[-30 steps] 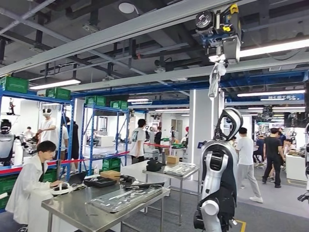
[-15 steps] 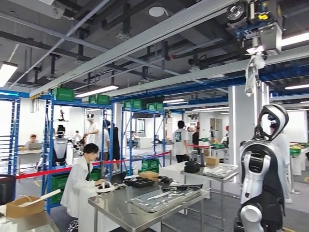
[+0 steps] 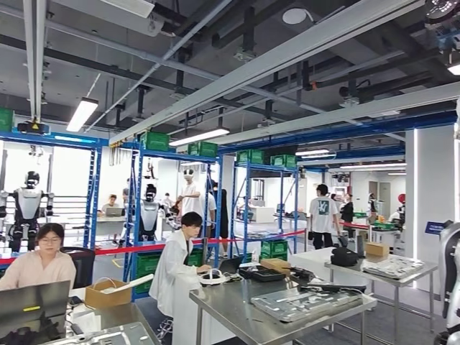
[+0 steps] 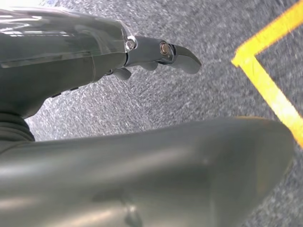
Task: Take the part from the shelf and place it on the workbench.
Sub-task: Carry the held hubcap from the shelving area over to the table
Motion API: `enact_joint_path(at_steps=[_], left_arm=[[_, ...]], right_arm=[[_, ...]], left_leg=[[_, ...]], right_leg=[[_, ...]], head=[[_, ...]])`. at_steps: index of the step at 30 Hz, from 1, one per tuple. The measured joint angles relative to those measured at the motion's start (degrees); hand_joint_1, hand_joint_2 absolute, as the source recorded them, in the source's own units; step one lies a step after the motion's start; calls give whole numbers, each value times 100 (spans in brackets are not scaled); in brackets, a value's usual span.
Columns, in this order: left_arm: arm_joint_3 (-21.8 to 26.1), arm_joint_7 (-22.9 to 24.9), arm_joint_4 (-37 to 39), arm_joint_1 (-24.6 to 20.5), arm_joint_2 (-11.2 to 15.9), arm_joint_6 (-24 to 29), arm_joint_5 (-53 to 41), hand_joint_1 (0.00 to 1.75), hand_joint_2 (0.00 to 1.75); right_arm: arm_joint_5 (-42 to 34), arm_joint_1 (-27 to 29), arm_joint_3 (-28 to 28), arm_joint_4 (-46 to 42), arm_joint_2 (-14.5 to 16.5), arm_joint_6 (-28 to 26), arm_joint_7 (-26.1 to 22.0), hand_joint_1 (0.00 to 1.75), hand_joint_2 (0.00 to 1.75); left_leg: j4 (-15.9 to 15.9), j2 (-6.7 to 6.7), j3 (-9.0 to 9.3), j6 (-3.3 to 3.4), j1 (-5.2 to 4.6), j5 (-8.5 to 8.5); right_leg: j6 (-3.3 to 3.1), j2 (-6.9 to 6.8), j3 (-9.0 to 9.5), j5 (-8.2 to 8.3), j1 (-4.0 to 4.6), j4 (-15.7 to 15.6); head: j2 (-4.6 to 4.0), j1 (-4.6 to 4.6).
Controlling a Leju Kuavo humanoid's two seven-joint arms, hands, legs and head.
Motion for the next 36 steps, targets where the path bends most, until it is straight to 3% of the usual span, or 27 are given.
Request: enact_joint_path(at_steps=[1, 2, 3, 4, 6, 7, 9, 11, 13, 15, 16, 17, 19, 20, 22, 24, 26, 28, 30, 31, 32, 33, 34, 36], left_arm=[[0, 5, 0, 0, 0, -1, 2, 0, 0], [0, 12, 0, 3, 0, -1, 4, 0, 0], [0, 18, 0, 6, -2, -1, 5, 0, 0], [0, 24, 0, 7, -13, -1, 7, 0, 0], [1, 34, 0, -1, -38, -2, 12, 0, 0], [2, 37, 0, 3, -49, -2, 14, 0, 0], [4, 38, 0, 27, -54, -3, 13, 0, 0], [6, 38, 0, 44, -58, -2, 11, 0, 0], [7, 38, 0, 22, -59, -1, 12, 0, 0], [7, 38, 0, 1, -58, 0, 13, 0, 0], [7, 38, 0, 7, -58, -1, 13, 0, 0], [7, 39, 0, 19, -58, -1, 13, 0, 0], [7, 40, 0, 36, -62, -2, 11, 0, 0], [7, 40, 0, 30, -66, -3, 11, 0, 0], [8, 41, 0, 18, -72, -2, 12, 0, 0], [14, 43, 0, 31, -69, -1, 13, 0, 0], [21, 49, 0, 44, -67, -1, 14, 0, 0], [28, 54, 0, 29, -66, -1, 17, 0, 0], [33, 54, 0, 9, -66, -1, 20, 0, 0], [37, 54, 0, 6, -66, -1, 20, 0, 0], [41, 55, 0, 7, -66, -1, 20, 0, 0], [45, 55, 0, 8, -67, -1, 20, 0, 0], [49, 55, 0, 9, -69, -1, 21, 0, 0], [60, 56, 0, 26, -91, -2, 28, 0, 0]], right_arm=[[-2, -1, 7, 11, 0, 2, 3, 175, 175], [-6, -5, 13, 18, 1, 5, 5, 175, 175], [-11, -16, 16, 21, 3, 9, 9, 175, 175], [-17, -32, 17, 22, 4, 13, 13, 175, 175], [-31, -68, 19, 23, 7, 19, 22, 175, 175], [-38, -83, 21, 24, 8, 24, 27, 175, 175], [-53, -112, 26, 22, 24, 39, 38, 175, 175], [-70, -133, 30, 21, 55, 48, 41, 175, 175], [-82, -125, 32, 28, 70, 49, 44, 175, 175], [-85, -102, 36, 44, 68, 50, 46, 175, 175], [-87, -94, 38, 52, 67, 50, 47, 175, 175], [-88, -91, 40, 56, 67, 50, 47, 175, 175], [-91, -92, 42, 58, 67, 50, 47, 175, 175], [-93, -99, 41, 58, 67, 50, 49, 175, 175], [-96, -112, 41, 56, 66, 51, 51, 175, 175], [-97, -118, 42, 55, 66, 54, 51, 175, 175], [-101, -125, 42, 52, 70, 54, 51, 175, 175], [-105, -125, 41, 50, 71, 54, 50, 175, 175], [-107, -114, 41, 52, 67, 54, 50, 175, 175], [-107, -109, 42, 54, 66, 54, 51, 175, 175], [-109, -108, 42, 55, 65, 54, 51, 175, 175], [-119, -110, 42, 56, 65, 55, 56, 175, 175], [-141, -116, 41, 56, 66, 56, 68, 175, 175], [-214, -132, 39, 60, 68, 64, 106, 175, 175]], left_leg=[[1, -83, 2, 10, -21, 4], [1, -166, 7, 17, -35, 8], [1, -250, 12, 22, -42, 14], [1, -328, 11, 23, -39, 21], [2, -477, -15, 2, -4, 43], [-4, -547, -35, -24, 20, 60], [-24, -664, -64, -81, 45, 88], [120, -453, -152, -121, 10, -36], [678, -80, -421, -164, -9, -371], [1303, 68, -710, -231, 34, -623], [1406, 104, -748, -272, 66, -615], [1283, 141, -670, -315, 102, -505], [600, 314, -290, -412, 161, -178], [280, 395, -119, -414, 168, -66], [24, 464, 9, -327, 136, -35], [43, 349, -7, -198, 104, -44], [35, 251, -2, -127, 97, -35], [29, 146, 2, -70, 85, -24], [30, 6, 3, -24, 40, -19], [30, -75, 4, -6, 11, -16], [30, -159, 5, 9, -15, -11], [29, -230, 6, 24, -34, -5], [27, -294, 6, 36, -44, 3], [22, -388, 0, 47, -50, 17]], right_leg=[[-34, 18, -49, 59, 14, 57], [-78, 47, 10, 222, 38, -118], [-133, 126, 157, 460, 71, -484], [-197, 295, 328, 676, 100, -894], [-281, 572, 557, 928, 137, -1460], [-305, 622, 590, 941, 145, -1547], [-307, 471, 642, 963, 143, -1661], [-290, 293, 711, 1015, 112, -1824], [-269, 97, 740, 1044, 101, -1897], [-251, -98, 740, 1030, 90, -1893], [-233, -188, 743, 1017, 77, -1888], [-206, -270, 748, 1000, 58, -1878], [-120, -414, 759, 940, 20, -1824], [-66, -473, 755, 899, 19, -1776], [18, -557, 756, 841, 31, -1710], [64, -619, 785, 817, 15, -1701], [95, -447, 754, 676, -28, -1558], [95, -142, 498, 331, -42, -971], [51, -24, 82, 33, -15, -158], [9, -3, -58, 25, 9, 59], [-48, 20, -95, 133, 44, 41], [-120, 60, -16, 346, 93, -226], [-206, 118, 144, 597, 157, -651], [-356, 205, 438, 919, 257, -1378]], head=[[0, 1], [0, 0], [0, 0], [0, 2], [1, 3], [1, 4], [1, 3], [1, 2], [0, 4], [0, 5], [0, 5], [0, 6], [0, 5], [0, 5], [0, 3], [0, -2], [0, -3], [0, -3], [0, -3], [0, -3], [0, -3], [0, -2], [0, -2], [1, 2]])
